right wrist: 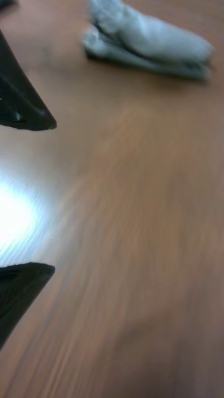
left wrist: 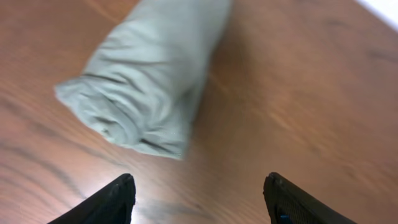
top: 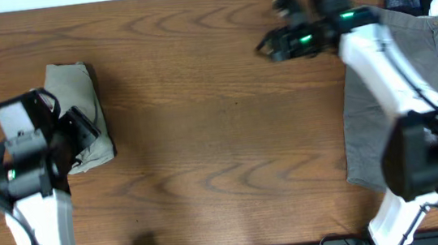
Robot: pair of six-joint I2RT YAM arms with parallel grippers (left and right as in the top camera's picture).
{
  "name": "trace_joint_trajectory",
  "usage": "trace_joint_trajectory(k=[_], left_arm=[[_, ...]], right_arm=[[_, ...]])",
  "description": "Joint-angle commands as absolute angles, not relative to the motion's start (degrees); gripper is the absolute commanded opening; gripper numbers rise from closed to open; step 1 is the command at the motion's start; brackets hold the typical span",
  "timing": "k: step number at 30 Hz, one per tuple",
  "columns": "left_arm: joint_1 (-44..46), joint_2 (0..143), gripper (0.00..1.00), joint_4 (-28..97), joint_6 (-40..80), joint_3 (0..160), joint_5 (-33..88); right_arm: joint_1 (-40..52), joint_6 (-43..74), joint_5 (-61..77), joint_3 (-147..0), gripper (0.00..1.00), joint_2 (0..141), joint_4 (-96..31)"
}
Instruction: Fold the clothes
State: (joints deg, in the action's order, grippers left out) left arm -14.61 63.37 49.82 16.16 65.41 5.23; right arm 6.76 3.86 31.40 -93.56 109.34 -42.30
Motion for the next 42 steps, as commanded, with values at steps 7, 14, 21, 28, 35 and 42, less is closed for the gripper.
trace_joint_trajectory(k=[7, 14, 21, 28, 35, 42], left_arm=[[-10.59, 61.39, 0.68, 50.54, 14.61, 65.56, 26.61], [-1.13, 69.23, 0.67, 50.41, 14.59, 65.25, 27.66], [7.29, 76.86, 0.67, 48.53, 9.67, 65.25, 30.46], [19.11, 84.84, 0.67, 44.86, 7.86, 65.25, 33.69], [29.43, 95.57, 0.67, 22.22, 15.9, 65.28, 40.29], [34.92, 108.47, 0.67, 8.99, 25.15, 67.4, 53.45]], right_arm=[[-5.28, 13.32, 14.35, -93.62, 0.62, 103.61, -55.75], [-3.88, 13.74, 3.38, -93.58, 0.72, 109.95, -55.79], [-4.01, 19.7, -5.02, -93.58, 0.66, 118.56, -39.22], [-4.62, 22.74, -9.02, -93.58, 0.64, 122.48, -31.86], [-5.48, 24.71, -10.5, -93.58, 0.65, 123.02, -29.56], [-5.85, 25.12, -10.55, -93.58, 0.65, 123.07, -29.54]])
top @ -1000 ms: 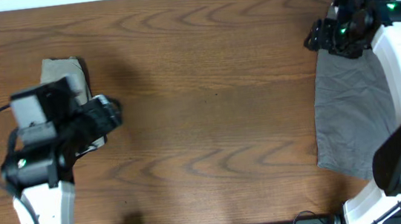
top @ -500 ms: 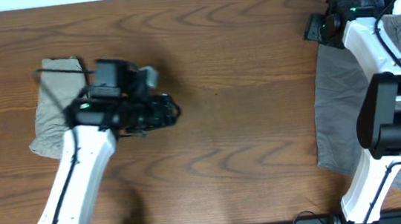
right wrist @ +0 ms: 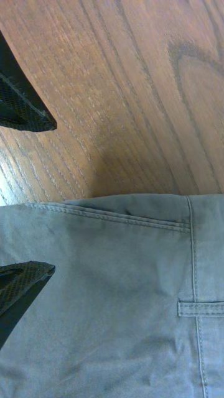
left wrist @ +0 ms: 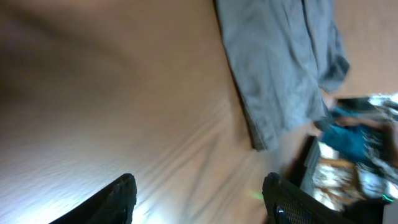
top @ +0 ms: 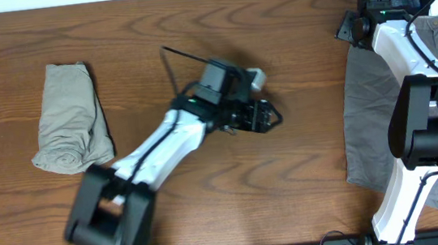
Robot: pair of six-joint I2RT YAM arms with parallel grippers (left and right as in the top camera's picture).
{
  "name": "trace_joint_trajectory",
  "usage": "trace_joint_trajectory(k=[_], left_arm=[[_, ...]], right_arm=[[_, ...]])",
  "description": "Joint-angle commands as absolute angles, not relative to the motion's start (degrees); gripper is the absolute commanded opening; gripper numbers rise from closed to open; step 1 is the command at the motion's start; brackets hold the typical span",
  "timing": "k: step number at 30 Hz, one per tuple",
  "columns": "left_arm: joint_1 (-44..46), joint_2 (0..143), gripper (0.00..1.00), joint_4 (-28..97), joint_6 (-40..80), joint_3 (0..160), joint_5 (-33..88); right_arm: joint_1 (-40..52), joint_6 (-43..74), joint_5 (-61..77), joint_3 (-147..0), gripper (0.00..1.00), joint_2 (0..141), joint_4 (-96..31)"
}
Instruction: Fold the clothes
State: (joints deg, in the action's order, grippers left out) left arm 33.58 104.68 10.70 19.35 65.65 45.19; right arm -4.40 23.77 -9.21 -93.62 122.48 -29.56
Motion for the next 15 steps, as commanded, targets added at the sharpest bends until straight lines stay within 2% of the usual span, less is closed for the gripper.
trace_joint_trajectory(k=[1, 3, 12, 15], left_arm=[[35.44, 109.49, 0.66, 8.12, 25.82, 67.66, 54.3], [36.21, 110.37, 0.6, 7.09, 25.78, 67.77, 54.52], [34.15, 107.72, 0.59, 7.44, 25.63, 67.85, 53.36], [33.91, 107.48, 0.59, 8.1, 25.63, 67.85, 53.47]], right_arm=[[-5.89, 25.32, -10.55, -93.58, 0.66, 123.2, -29.52], [-5.98, 26.17, -10.61, -93.58, 0.65, 123.66, -29.19], [-6.46, 27.4, -7.53, -93.58, 0.65, 130.23, -24.95], [-6.28, 27.44, -6.59, -93.58, 0.6, 132.22, -23.14]])
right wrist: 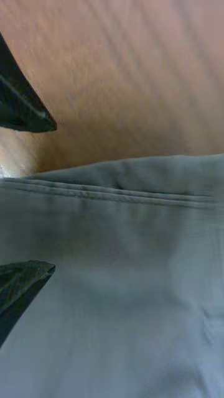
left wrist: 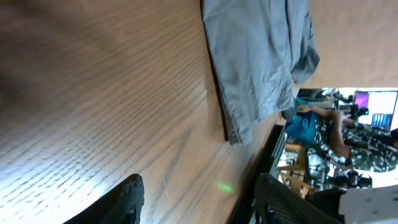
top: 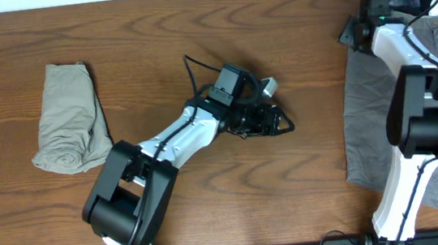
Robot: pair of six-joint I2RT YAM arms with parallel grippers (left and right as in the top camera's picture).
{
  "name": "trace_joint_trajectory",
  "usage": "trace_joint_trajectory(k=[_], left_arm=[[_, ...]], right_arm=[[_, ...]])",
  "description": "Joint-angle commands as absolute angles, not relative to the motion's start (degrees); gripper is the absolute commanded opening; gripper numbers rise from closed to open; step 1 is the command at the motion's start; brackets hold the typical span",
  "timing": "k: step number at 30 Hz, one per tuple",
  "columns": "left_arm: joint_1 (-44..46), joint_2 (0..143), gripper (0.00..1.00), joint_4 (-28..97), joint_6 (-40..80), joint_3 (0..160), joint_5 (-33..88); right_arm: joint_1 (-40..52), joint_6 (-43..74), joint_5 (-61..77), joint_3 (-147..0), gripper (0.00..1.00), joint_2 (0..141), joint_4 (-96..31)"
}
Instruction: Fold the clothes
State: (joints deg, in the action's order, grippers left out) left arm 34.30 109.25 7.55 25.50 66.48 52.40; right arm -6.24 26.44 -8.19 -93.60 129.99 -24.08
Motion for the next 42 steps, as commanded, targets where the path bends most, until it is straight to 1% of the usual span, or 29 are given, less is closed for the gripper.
trace_joint_trajectory(k=[1, 3, 5, 6, 7, 9, 12, 16, 19, 23, 28, 30, 32, 34, 37, 42], left_arm=[[33.93, 107.46, 0.59, 8.54, 25.65, 67.85, 53.52], [33.93, 107.46, 0.59, 9.56, 25.61, 67.85, 53.54], [33.91, 107.46, 0.59, 10.61, 25.58, 67.85, 53.54], [33.85, 107.46, 0.57, 10.96, 25.52, 67.85, 53.47], [33.74, 107.46, 0.54, 11.35, 25.28, 67.85, 53.28], [33.34, 107.46, 0.5, 12.34, 25.15, 67.85, 52.23], [31.51, 106.83, 0.45, 16.47, 25.15, 67.85, 48.01], [26.52, 103.66, 0.41, 23.9, 23.53, 67.85, 41.19], [21.19, 99.2, 0.4, 29.89, 21.34, 67.85, 36.27], [11.11, 90.67, 0.41, 38.72, 17.56, 67.85, 30.15], [-1.02, 80.79, 0.42, 45.91, 12.95, 67.85, 29.93], [-3.79, 78.26, 0.42, 47.51, 11.16, 67.85, 29.91], [-5.52, 76.27, 0.42, 48.73, 9.65, 67.85, 29.91], [-6.42, 74.83, 0.43, 49.5, 8.51, 67.85, 29.69], [-6.46, 74.3, 0.43, 49.69, 8.56, 67.85, 27.27], [-6.46, 74.37, 0.43, 49.67, 8.6, 67.85, 23.77]], right_arm=[[-6.24, 27.44, -6.5, -93.58, 0.55, 132.79, -22.55], [-6.2, 27.44, -6.0, -93.58, 0.4, 133.62, -21.8], [-6.2, 27.44, -4.84, -93.58, 0.12, 133.84, -21.63], [-6.2, 27.42, -3.95, -93.62, 0.04, 133.71, -21.43], [-6.2, 27.35, -3.07, -93.71, 0.01, 133.29, -21.21], [-6.2, 26.89, -2.22, -93.76, 0.01, 131.66, -21.1], [-5.98, 22.46, 1.85, -93.76, 0.01, 127.59, -20.69], [-3.99, 16.43, 7.44, -93.76, 0.01, 120.4, -21.47], [-1.32, 14.22, 10.2, -93.76, 0.01, 115.92, -22.76], [4.64, 13.17, 11.97, -93.76, 0.01, 111.96, -23.94], [14.7, 11.84, 11.05, -93.73, 0.03, 112.12, -23.77], [17.98, 11.68, 8.12, -93.73, 0.03, 112.49, -23.77], [21.08, 11.68, 6.87, -93.73, 0.03, 113.03, -23.49], [24.32, 10.79, 9.76, -93.73, 0.01, 113.89, -22.68], [29.1, 6.74, 14.31, -93.73, 0.01, 115.5, -22.06], [35.51, 3.09, 14.44, -93.69, 0.02, 116.95, -22.17]])
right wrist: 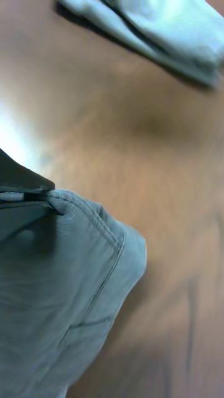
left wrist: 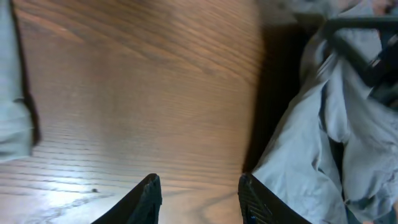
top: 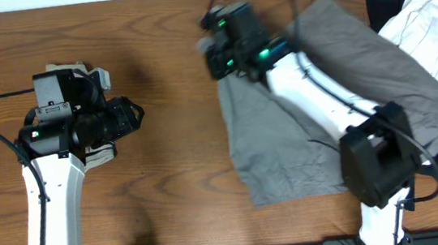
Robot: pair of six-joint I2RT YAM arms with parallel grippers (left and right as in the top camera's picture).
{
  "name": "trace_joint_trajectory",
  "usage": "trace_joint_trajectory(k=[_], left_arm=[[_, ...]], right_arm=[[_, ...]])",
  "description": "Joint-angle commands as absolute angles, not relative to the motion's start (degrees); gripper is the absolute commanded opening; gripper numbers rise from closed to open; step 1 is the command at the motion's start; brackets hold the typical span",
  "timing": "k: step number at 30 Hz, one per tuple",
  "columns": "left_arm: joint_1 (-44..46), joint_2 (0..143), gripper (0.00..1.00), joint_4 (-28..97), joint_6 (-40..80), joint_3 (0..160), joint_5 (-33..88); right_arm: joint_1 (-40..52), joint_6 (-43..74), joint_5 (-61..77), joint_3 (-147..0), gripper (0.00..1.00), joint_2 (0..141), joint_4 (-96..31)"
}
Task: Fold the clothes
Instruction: 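Pull the grey shorts leftward onto the table center with the right gripper, then grasp the grey shorts' left waistband with the left gripper and spread them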
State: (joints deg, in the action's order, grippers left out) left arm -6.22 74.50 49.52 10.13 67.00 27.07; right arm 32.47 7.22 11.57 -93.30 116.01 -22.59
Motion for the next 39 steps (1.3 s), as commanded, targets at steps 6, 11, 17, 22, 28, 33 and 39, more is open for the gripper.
trace_joint_trajectory(k=[6, 11, 17, 22, 28, 33, 39], left_arm=[[-6.46, 74.46, 0.55, 49.65, 8.56, 67.85, 22.83], [-6.44, 75.66, 0.61, 49.47, 7.05, 67.83, 22.83], [-4.21, 80.23, 0.62, 47.44, 3.33, 67.83, 22.9], [0.54, 86.28, 0.62, 45.76, 2.11, 67.83, 22.87], [5.48, 90.52, 0.62, 41.98, 2.13, 67.83, 22.9], [8.16, 90.65, 0.62, 38.83, 2.17, 67.83, 22.9], [10.17, 90.7, 0.62, 38.11, 1.91, 67.83, 22.87]], right_arm=[[37.04, -1.45, 16.6, -93.69, 0.53, 116.97, -23.55], [33.06, 1.54, 16.64, -93.71, 0.57, 114.45, -24.86], [23.88, 9.37, 13.1, -93.71, 0.56, 111.55, -31.29], [12.01, 15.59, 5.89, -93.71, 0.37, 111.28, -35.07], [-3.09, 20.64, 4.29, -93.69, 0.14, 114.21, -33.61], [-9.28, 22.33, 3.46, -93.69, 0.06, 120.7, -35.35], [-15.14, 23.97, -5.74, -93.69, 0.03, 123.02, -38.04]])
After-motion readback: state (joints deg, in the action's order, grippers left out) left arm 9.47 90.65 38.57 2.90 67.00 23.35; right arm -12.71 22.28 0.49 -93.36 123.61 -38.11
